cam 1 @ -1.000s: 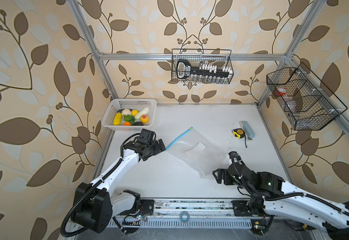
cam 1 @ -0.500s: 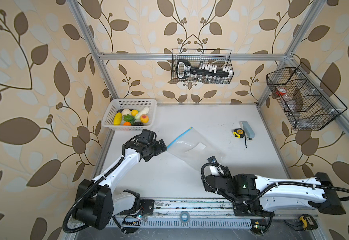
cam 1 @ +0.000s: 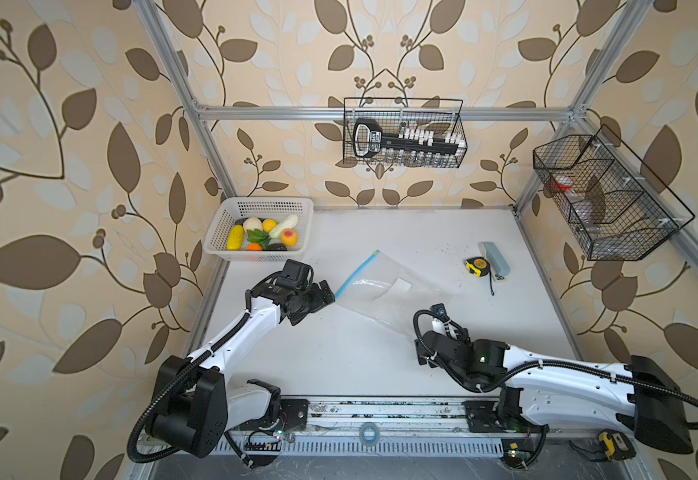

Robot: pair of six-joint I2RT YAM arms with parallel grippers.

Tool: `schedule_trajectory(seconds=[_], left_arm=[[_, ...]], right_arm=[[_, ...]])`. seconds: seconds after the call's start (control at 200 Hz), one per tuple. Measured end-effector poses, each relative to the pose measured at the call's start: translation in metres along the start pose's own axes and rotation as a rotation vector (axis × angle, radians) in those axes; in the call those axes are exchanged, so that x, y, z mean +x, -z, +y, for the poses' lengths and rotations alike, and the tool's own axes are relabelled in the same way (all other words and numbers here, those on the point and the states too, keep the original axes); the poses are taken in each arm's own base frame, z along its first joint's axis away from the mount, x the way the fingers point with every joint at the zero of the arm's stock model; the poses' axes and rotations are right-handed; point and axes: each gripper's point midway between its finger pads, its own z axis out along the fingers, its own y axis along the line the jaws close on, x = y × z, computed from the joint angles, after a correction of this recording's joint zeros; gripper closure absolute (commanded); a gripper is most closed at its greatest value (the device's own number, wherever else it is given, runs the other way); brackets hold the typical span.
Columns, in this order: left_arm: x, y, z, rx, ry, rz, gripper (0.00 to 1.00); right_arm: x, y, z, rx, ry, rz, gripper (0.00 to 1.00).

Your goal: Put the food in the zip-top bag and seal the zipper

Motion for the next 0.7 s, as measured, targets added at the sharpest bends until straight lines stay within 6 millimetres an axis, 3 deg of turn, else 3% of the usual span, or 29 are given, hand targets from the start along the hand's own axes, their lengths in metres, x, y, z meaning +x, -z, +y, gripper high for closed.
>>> schedule_trajectory(seconds=[0.37,0.54,0.7], left_arm=[[0.008,-0.020,-0.009,0.009,-0.005,0.099,0.01],[-0.001,-0.034,-0.032,0.024,-0.035,0.114,0.01],[-0.012,-0.061,-0.063,0.038,-0.074,0.131,0.01]], right_arm=[[0.000,-0.020,-0.072,0.089,-0.264,0.017,0.00],[-0.004,-0.022,-0.087,0.102,-0.341,0.023,0.00],[-0.011,-0.013,-0.082,0.046,-0.366,0.005,0.00]])
